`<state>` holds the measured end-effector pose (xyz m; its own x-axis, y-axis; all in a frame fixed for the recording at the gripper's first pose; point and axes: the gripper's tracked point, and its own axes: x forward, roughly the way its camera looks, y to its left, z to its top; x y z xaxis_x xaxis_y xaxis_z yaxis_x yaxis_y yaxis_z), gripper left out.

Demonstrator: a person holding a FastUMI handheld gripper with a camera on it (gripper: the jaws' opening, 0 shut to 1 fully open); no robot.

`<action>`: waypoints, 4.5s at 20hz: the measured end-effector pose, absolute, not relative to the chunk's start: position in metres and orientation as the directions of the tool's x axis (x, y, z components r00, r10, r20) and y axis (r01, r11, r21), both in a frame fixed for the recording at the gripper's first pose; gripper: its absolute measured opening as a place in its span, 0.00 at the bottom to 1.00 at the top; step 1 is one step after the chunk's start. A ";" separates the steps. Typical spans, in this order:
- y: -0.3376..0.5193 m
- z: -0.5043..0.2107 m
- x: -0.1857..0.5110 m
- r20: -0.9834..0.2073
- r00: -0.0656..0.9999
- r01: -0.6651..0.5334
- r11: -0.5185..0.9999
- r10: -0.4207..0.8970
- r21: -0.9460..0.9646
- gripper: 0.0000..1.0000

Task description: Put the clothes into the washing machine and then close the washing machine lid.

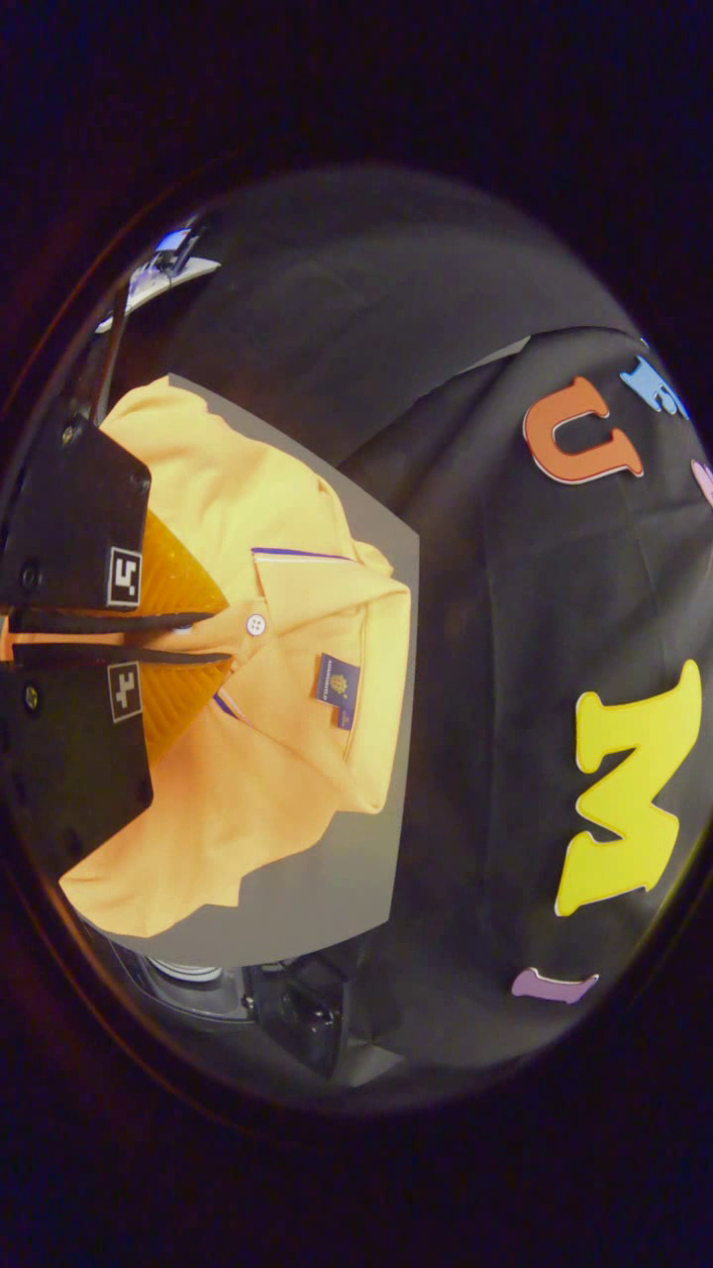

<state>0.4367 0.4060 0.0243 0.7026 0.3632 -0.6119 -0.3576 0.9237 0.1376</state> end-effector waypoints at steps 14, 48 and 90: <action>0.278 0.121 0.317 -0.285 0.843 -0.402 0.886 0.456 0.231 0.07; -0.037 0.024 0.472 -0.417 0.841 -0.314 0.939 0.344 0.141 0.07; -0.072 -0.203 0.508 -0.757 0.646 -0.133 0.991 0.098 0.014 0.59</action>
